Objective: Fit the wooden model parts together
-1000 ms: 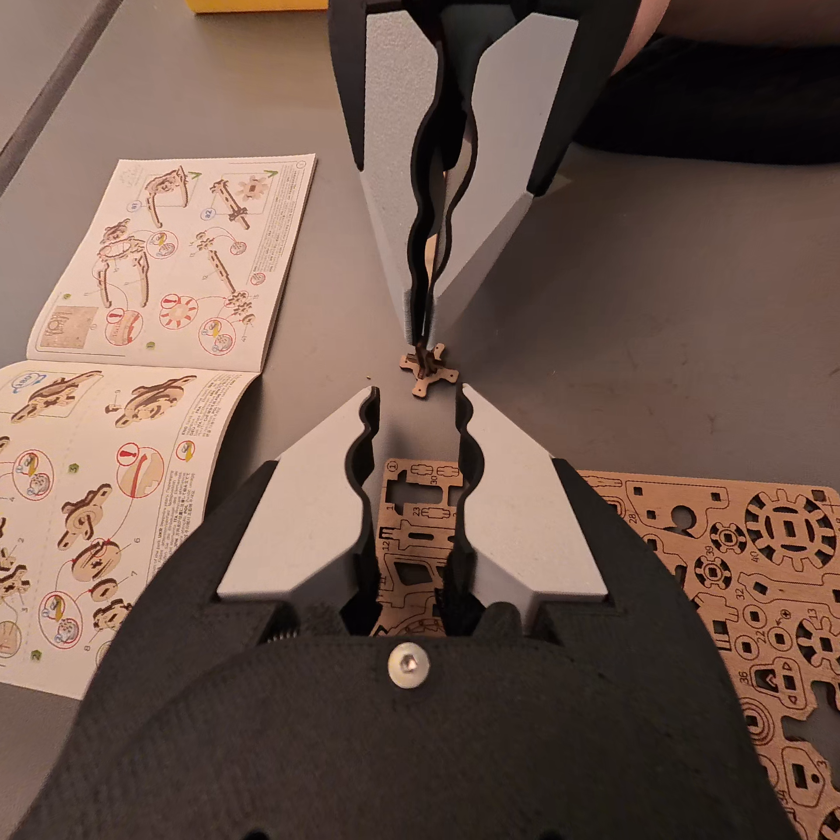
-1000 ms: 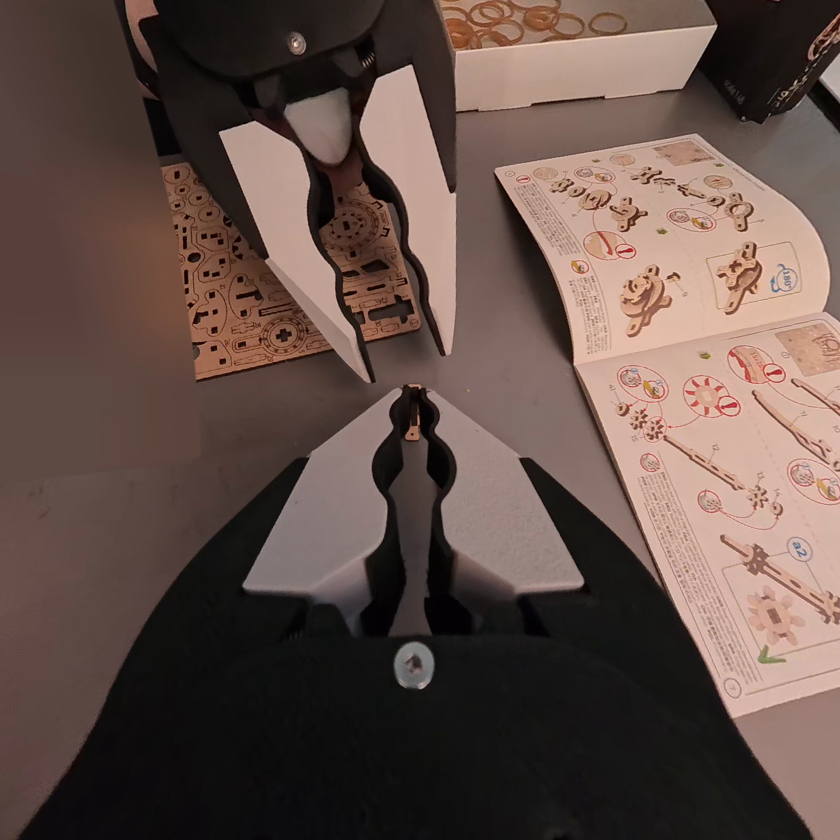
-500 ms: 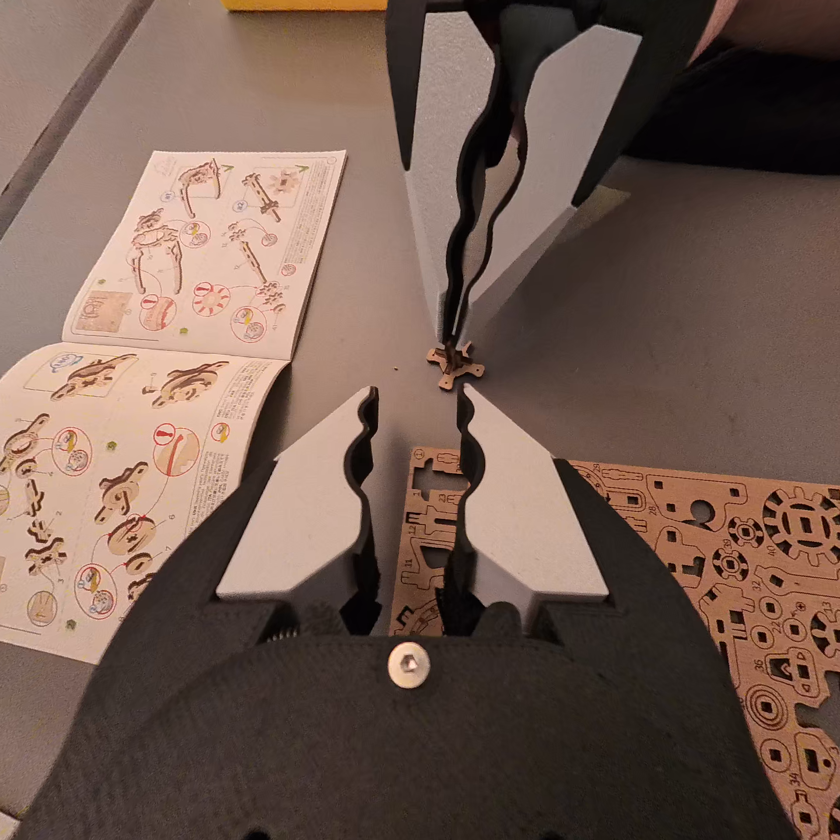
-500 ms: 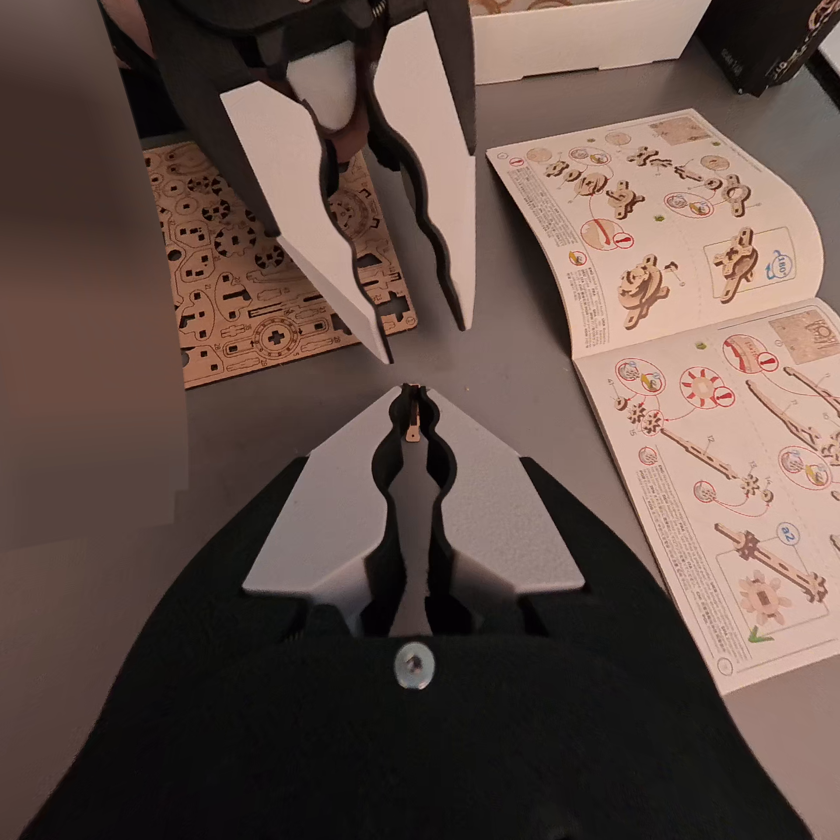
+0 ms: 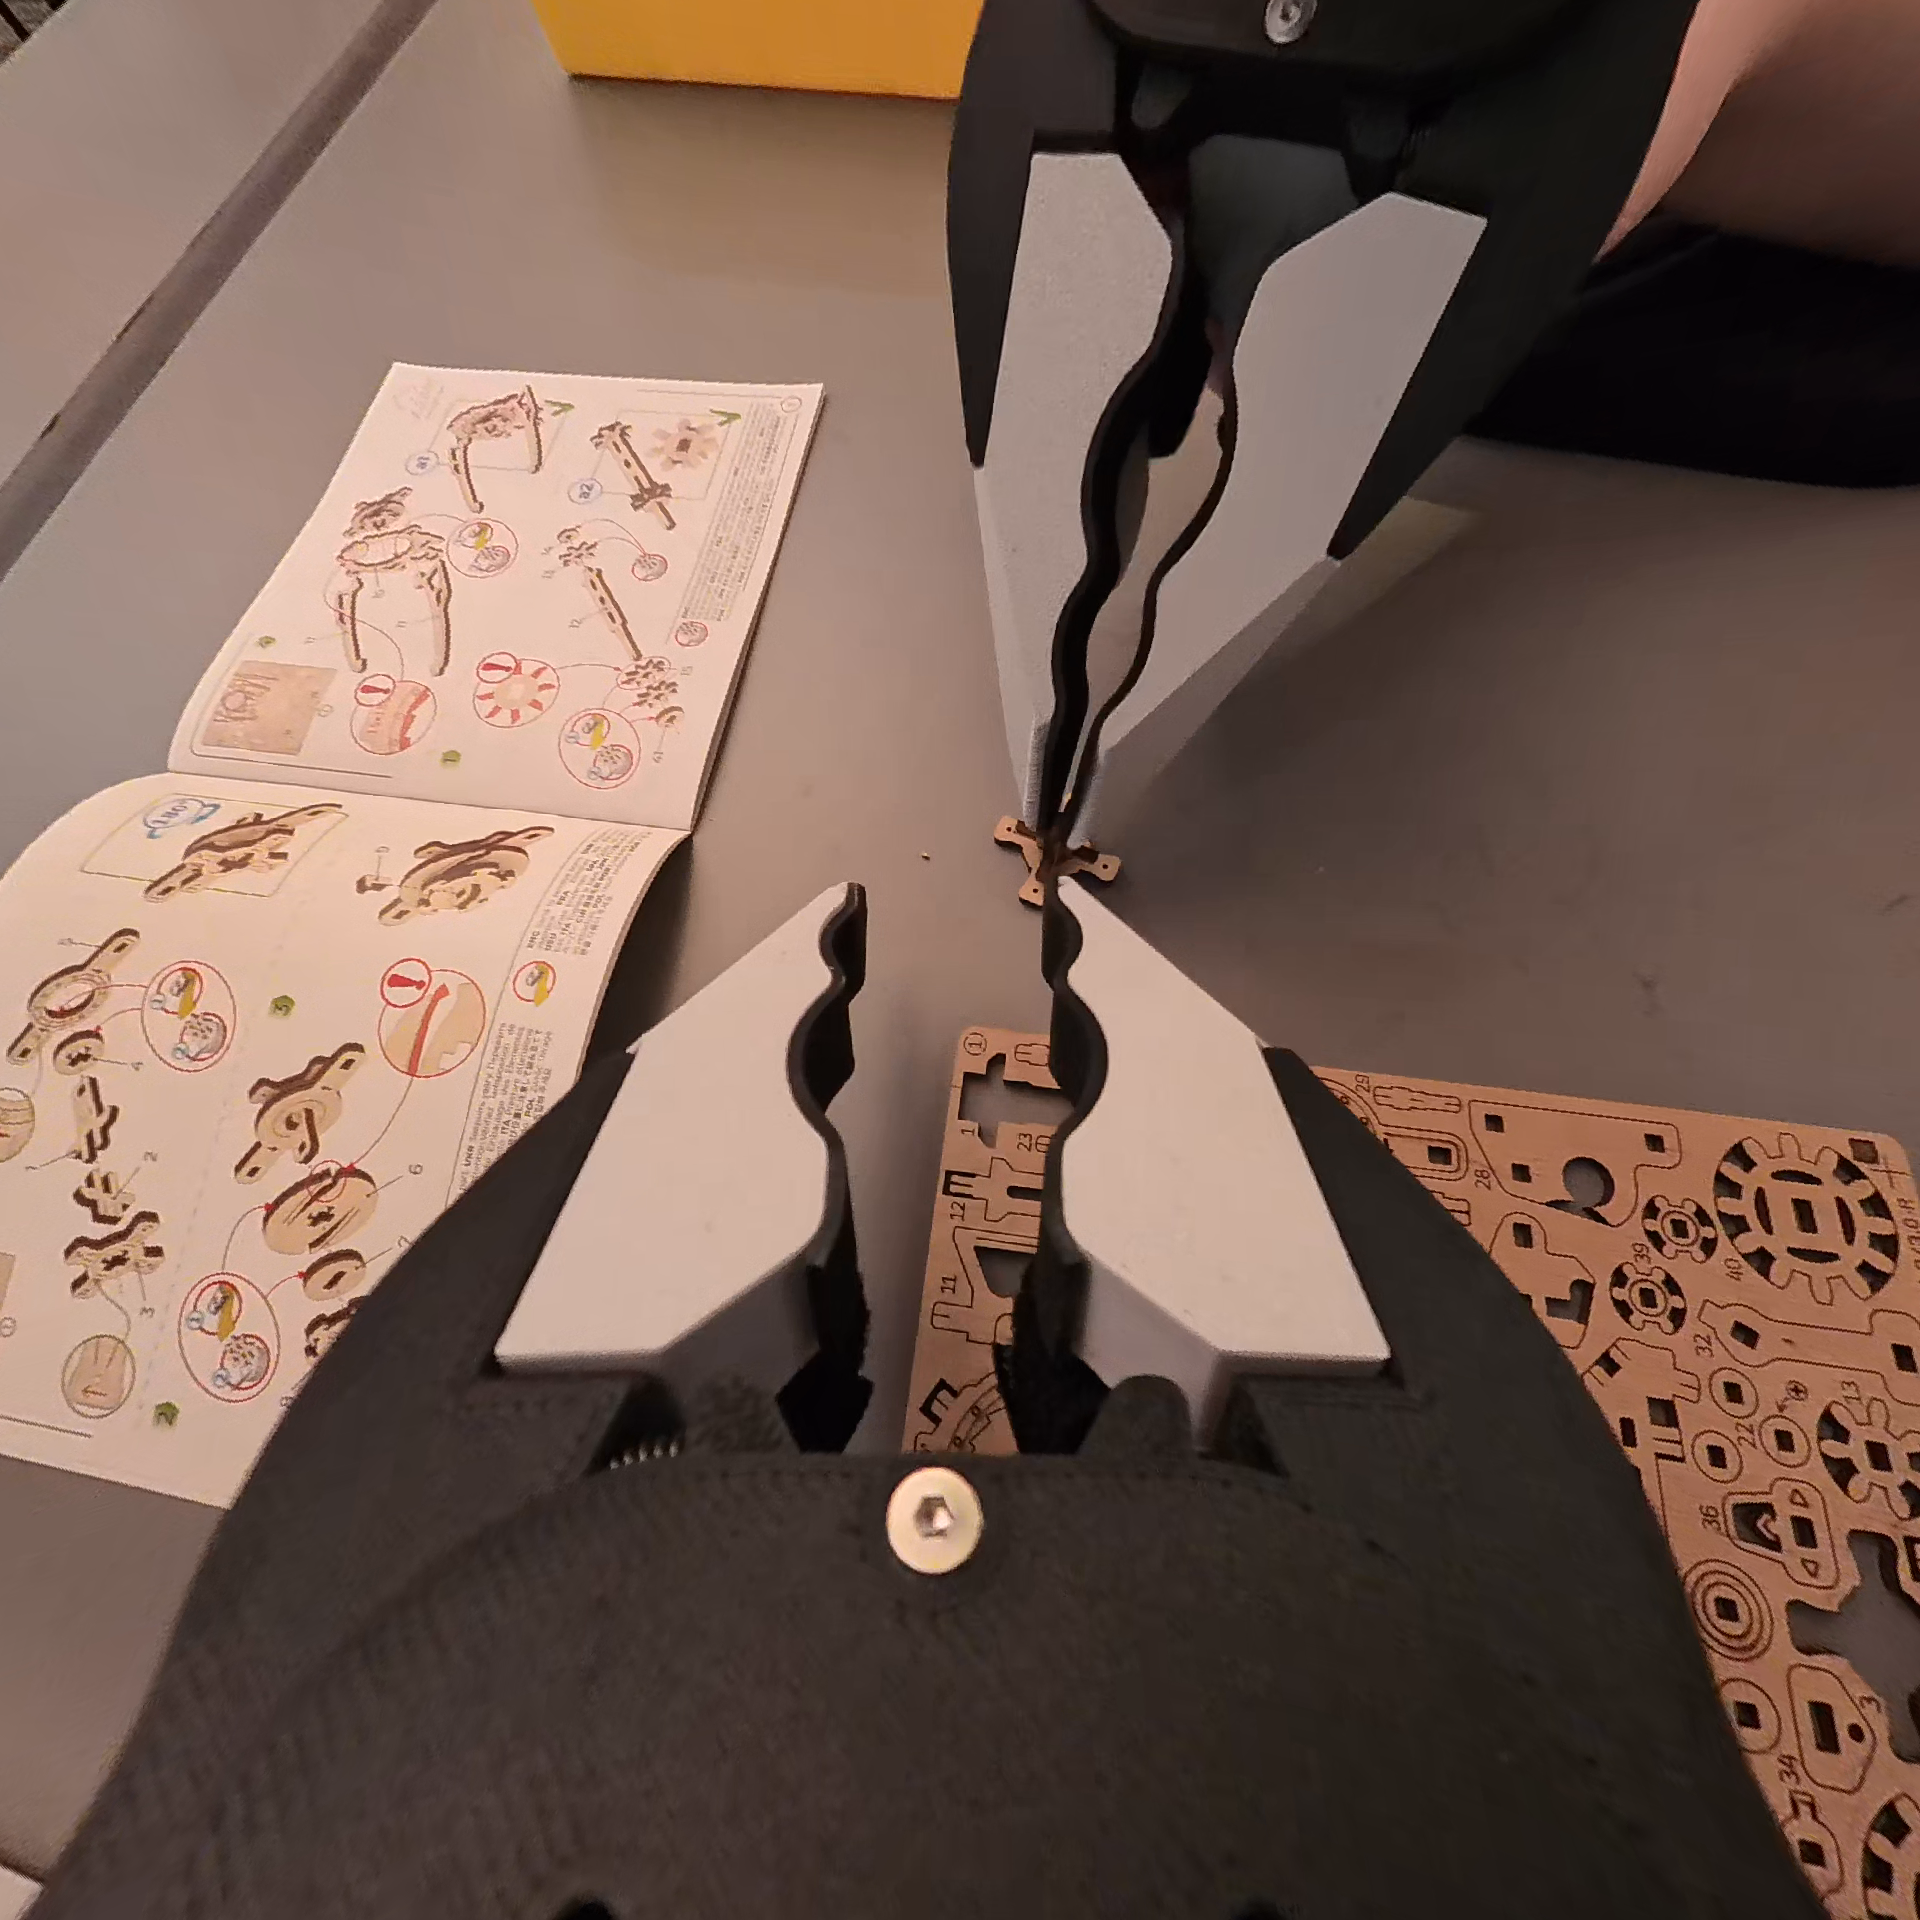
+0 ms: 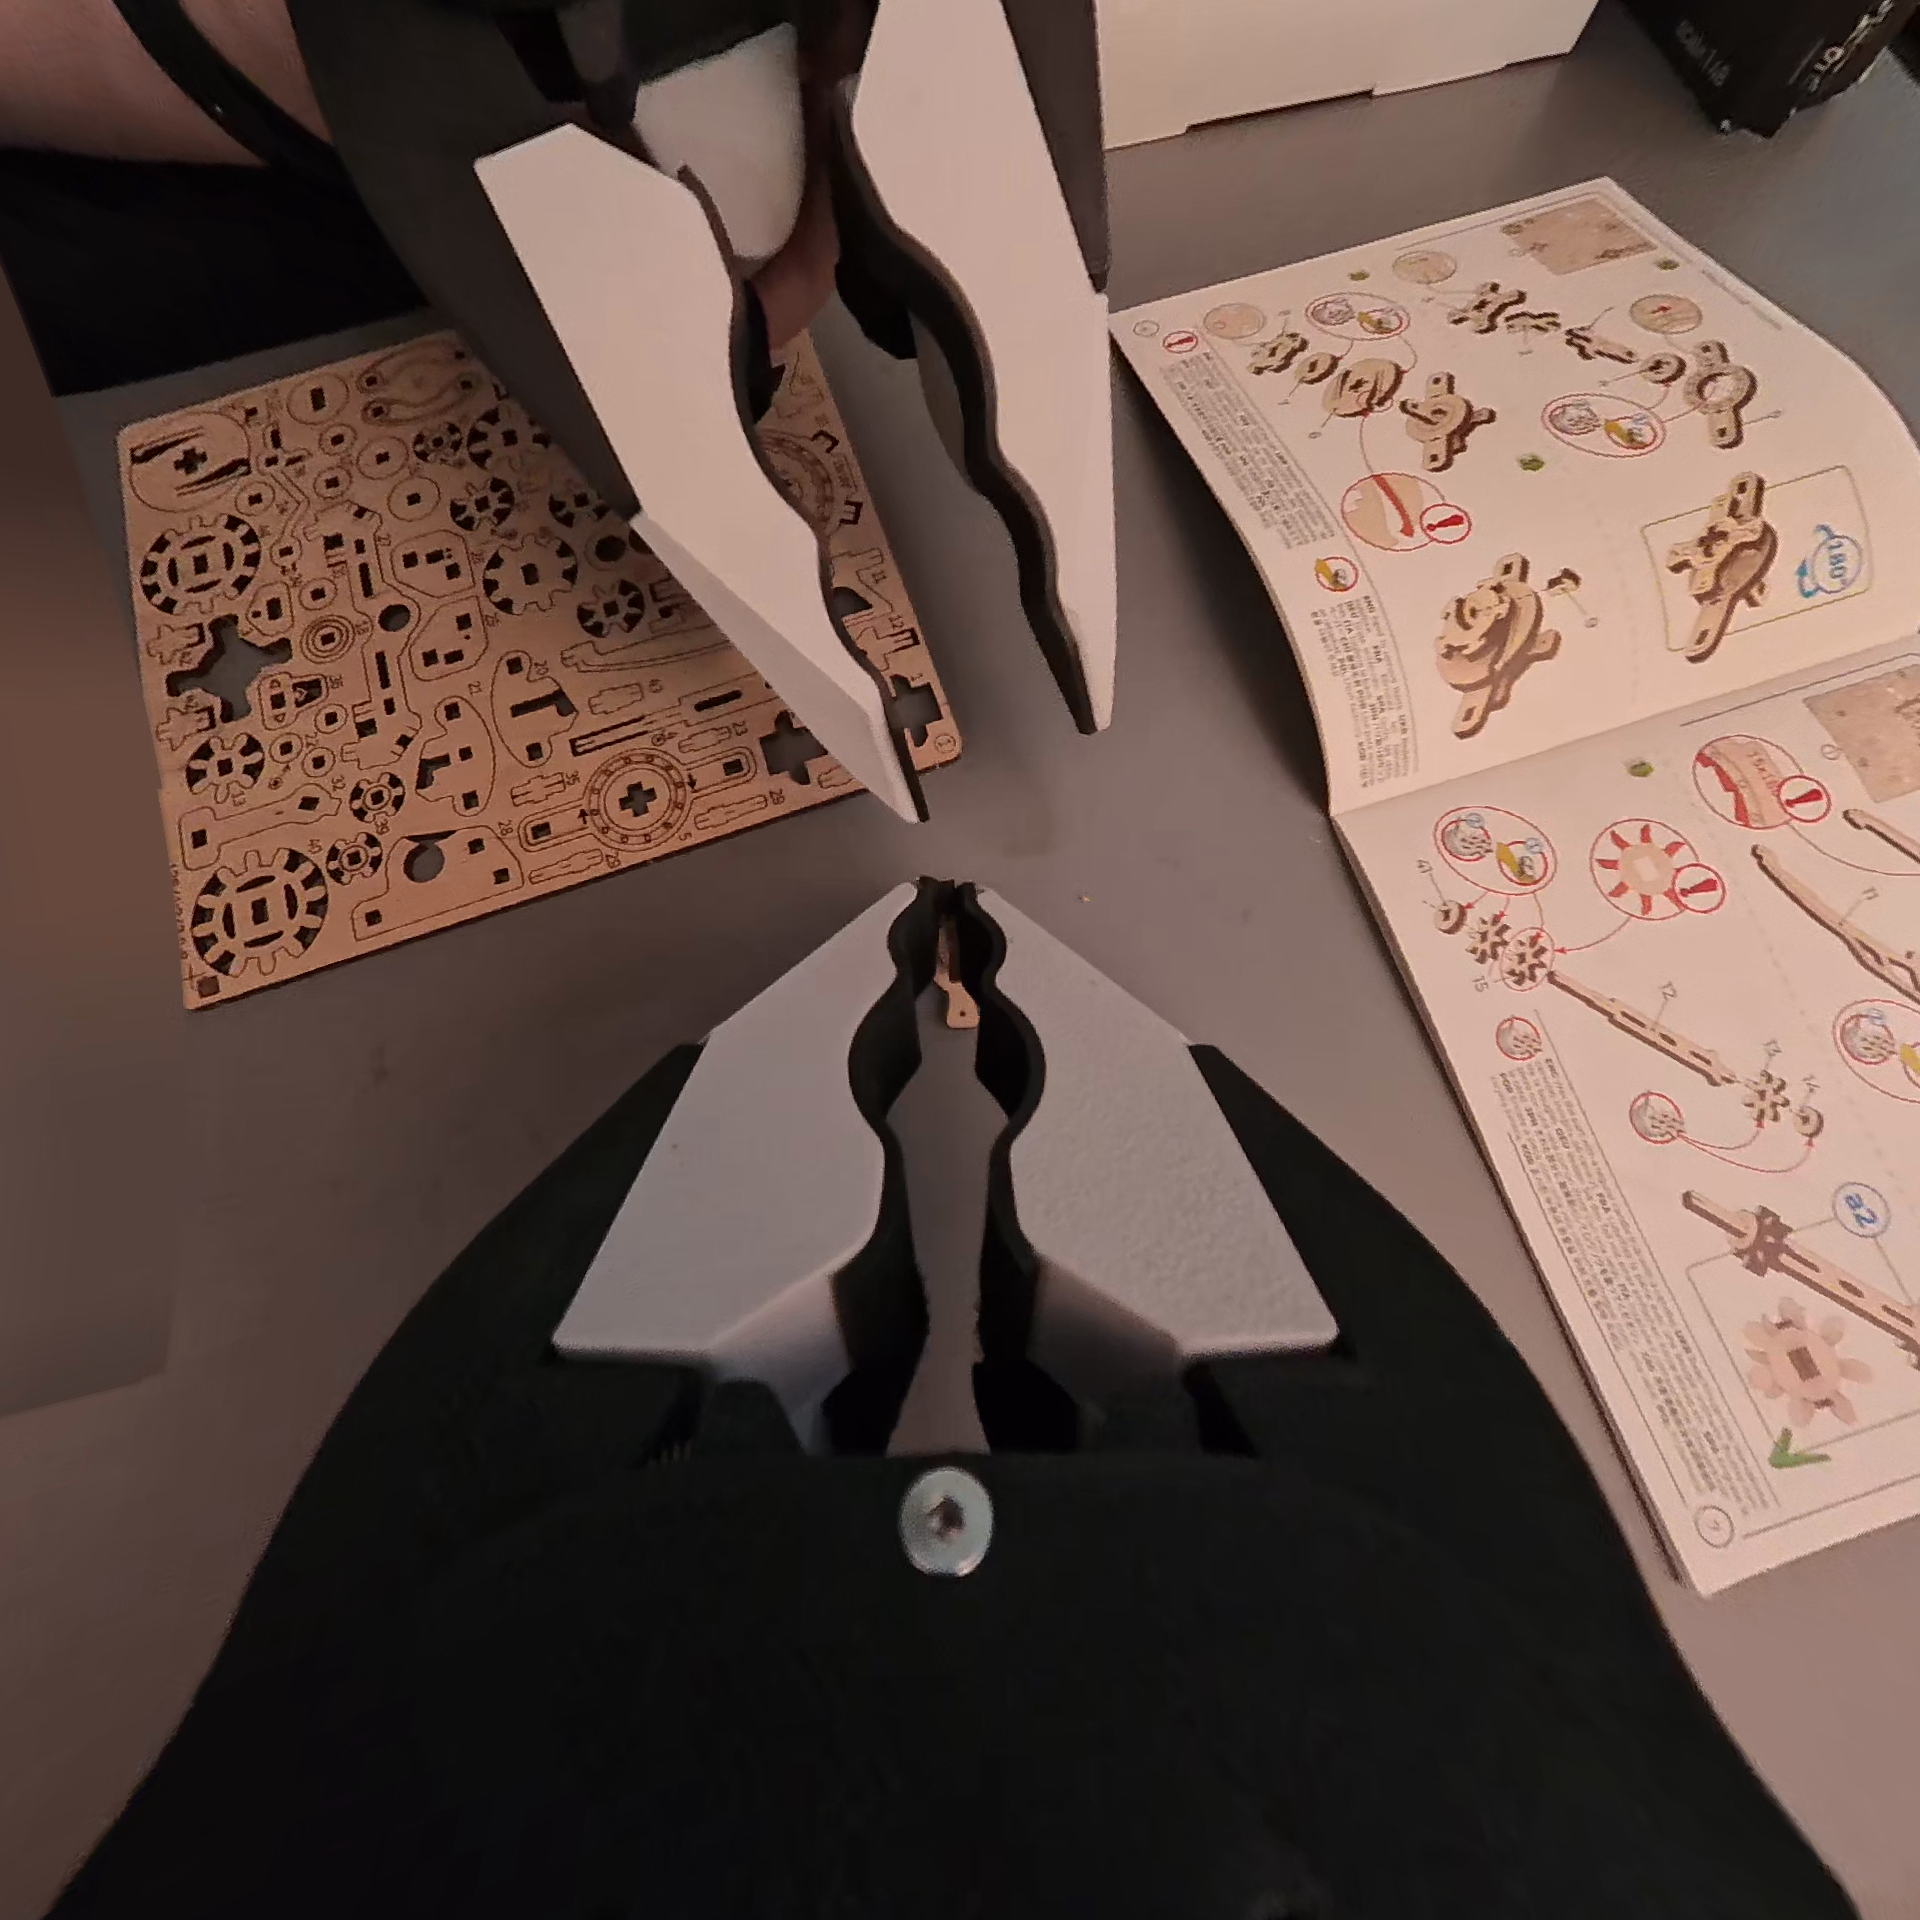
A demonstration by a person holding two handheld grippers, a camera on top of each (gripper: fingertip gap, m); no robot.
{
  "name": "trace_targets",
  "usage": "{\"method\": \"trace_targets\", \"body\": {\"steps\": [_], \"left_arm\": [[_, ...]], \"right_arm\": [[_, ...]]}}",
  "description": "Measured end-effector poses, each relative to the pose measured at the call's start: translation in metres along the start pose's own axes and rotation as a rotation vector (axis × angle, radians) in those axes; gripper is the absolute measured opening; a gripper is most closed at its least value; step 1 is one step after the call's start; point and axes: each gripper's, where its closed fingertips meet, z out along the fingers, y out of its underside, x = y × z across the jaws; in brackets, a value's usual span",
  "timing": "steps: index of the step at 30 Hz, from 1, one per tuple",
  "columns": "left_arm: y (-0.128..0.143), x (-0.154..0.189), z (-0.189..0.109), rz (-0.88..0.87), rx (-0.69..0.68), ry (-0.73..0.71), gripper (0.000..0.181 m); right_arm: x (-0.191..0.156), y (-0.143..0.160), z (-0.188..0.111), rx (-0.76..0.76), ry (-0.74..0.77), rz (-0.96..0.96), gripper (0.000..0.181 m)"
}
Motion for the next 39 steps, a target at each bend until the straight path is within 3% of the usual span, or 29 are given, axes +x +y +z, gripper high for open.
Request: {"method": "trace_targets", "body": {"steps": [10, 16, 26, 39], "left_arm": [[0.002, 0.002, 0.000, -0.014, 0.003, 0.015, 0.031], [0.005, 0.008, 0.003, -0.007, -0.013, 0.039, 0.027], [0.011, 0.014, 0.011, 0.034, -0.061, 0.051, 0.020], [0.010, 0.017, 0.017, 0.054, -0.071, 0.056, 0.012]], "right_arm": [[-0.003, 0.000, -0.004, 0.109, -0.113, 0.066, 0.002], [-0.003, 0.000, -0.008, 0.105, -0.093, 0.004, 0.010], [-0.001, 0.012, -0.001, 0.019, -0.056, -0.045, 0.006], [-0.001, 0.018, -0.001, 0.030, -0.118, 0.001, 0.001]]}}
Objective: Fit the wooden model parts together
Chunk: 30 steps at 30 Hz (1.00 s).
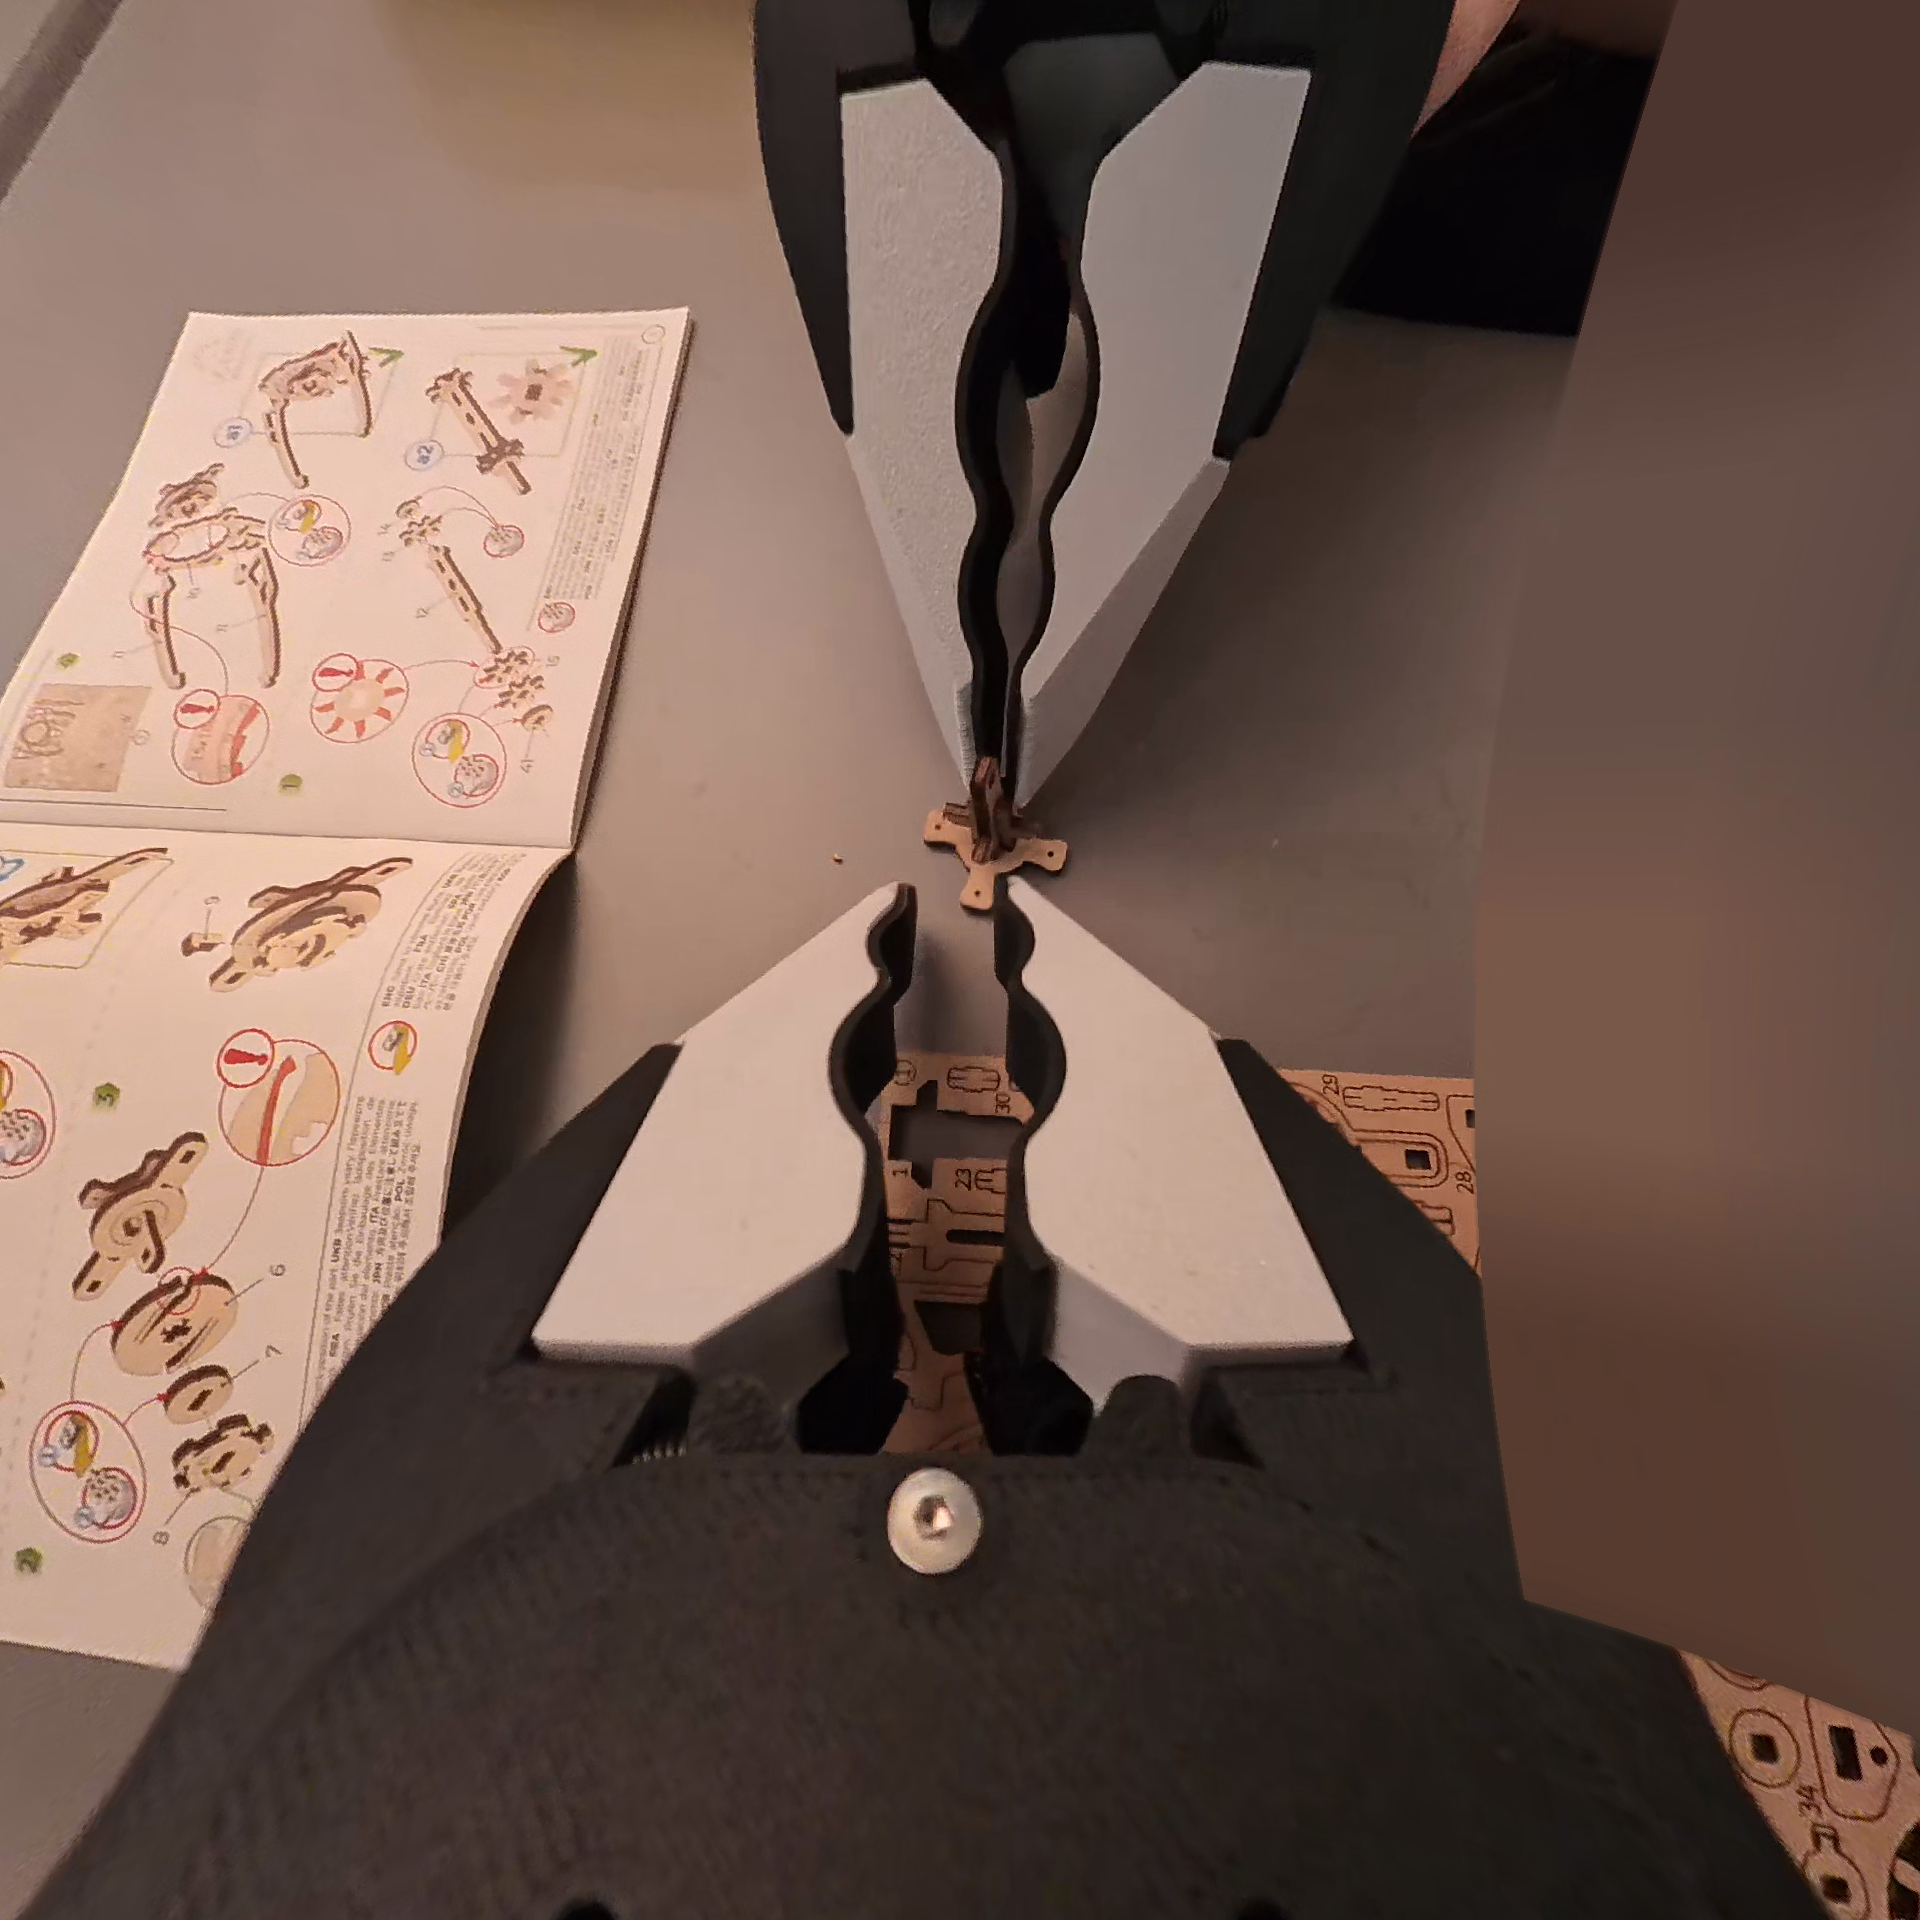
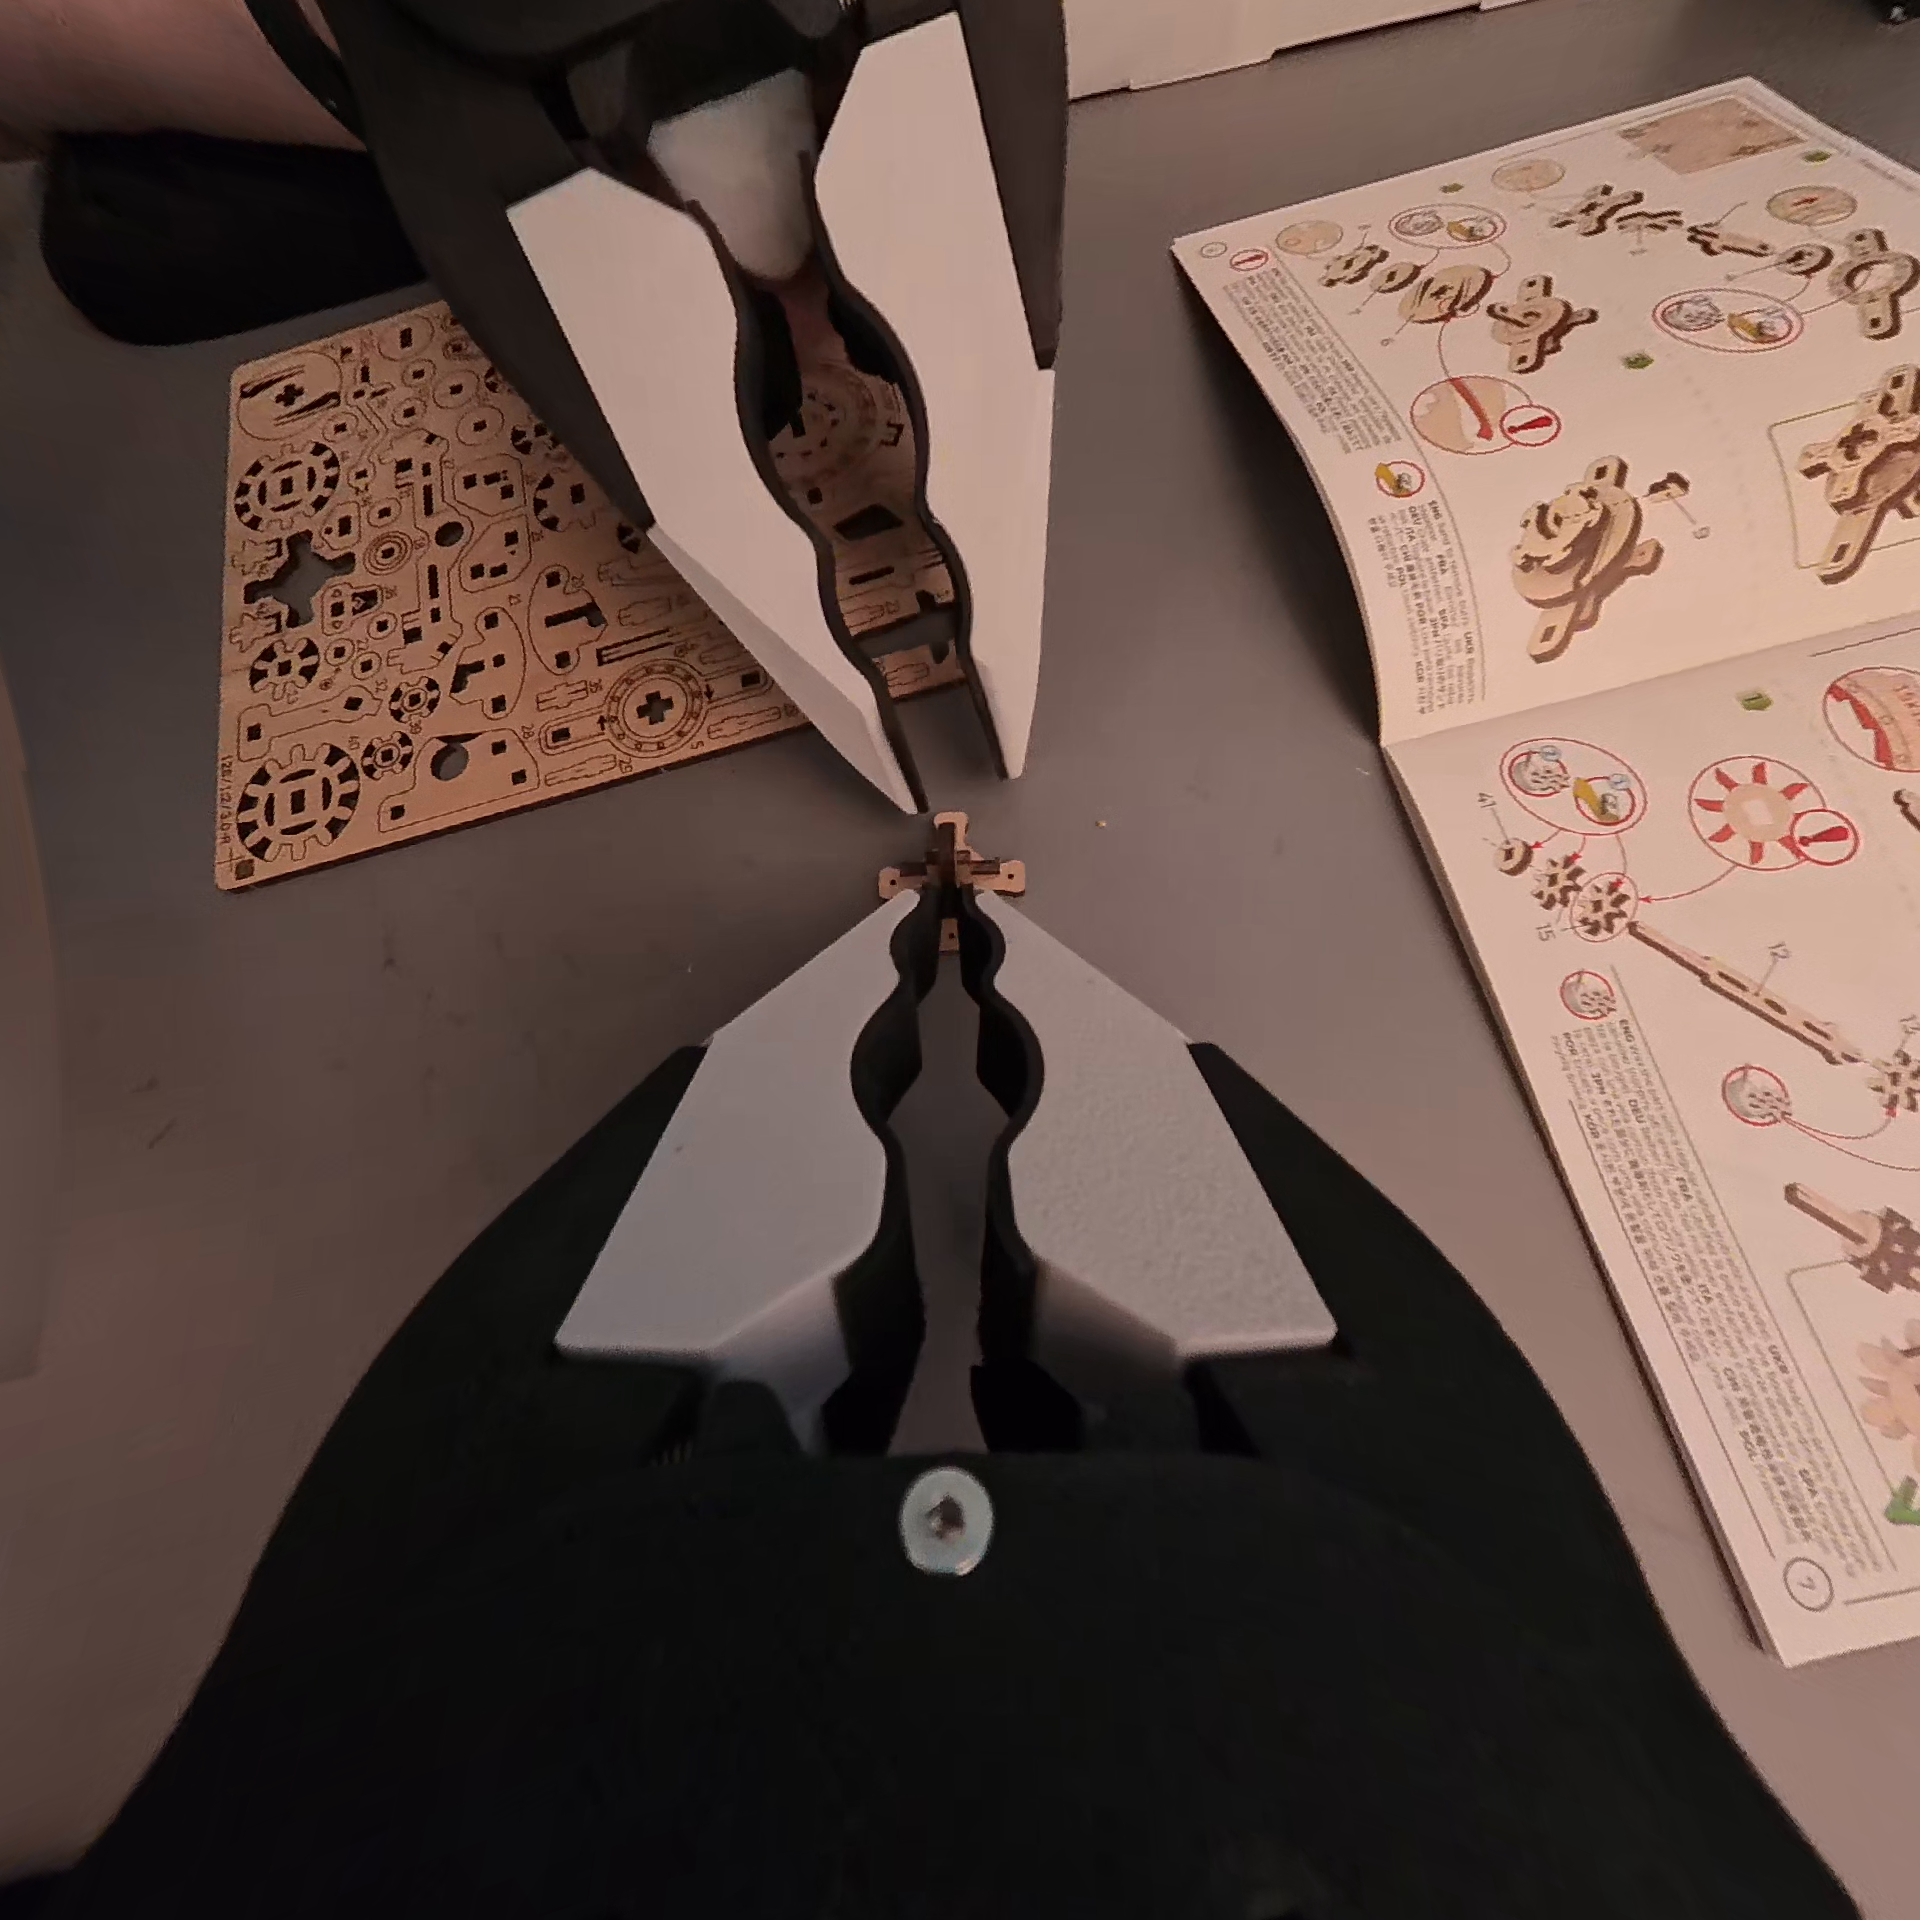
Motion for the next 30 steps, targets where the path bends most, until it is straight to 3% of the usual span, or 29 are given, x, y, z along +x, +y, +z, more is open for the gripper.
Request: {"method": "trace_targets", "body": {"steps": [7, 16, 30], "left_arm": [[-0.0114, 0.0019, -0.0003, 0.017, 0.050, 0.027, 0.006], [-0.0091, 0.0030, 0.0047, 0.031, 0.035, 0.027, 0.004], [-0.0091, 0.0062, 0.0054, 0.030, 0.037, 0.050, 0.001]], "right_arm": [[0.0000, -0.0003, 0.0004, -0.008, 0.005, -0.012, 0.002], [-0.0021, -0.0031, 0.0011, -0.004, 0.009, -0.034, 0.007], [0.0012, -0.0066, -0.0015, 0.009, 0.020, -0.023, 0.001]]}}
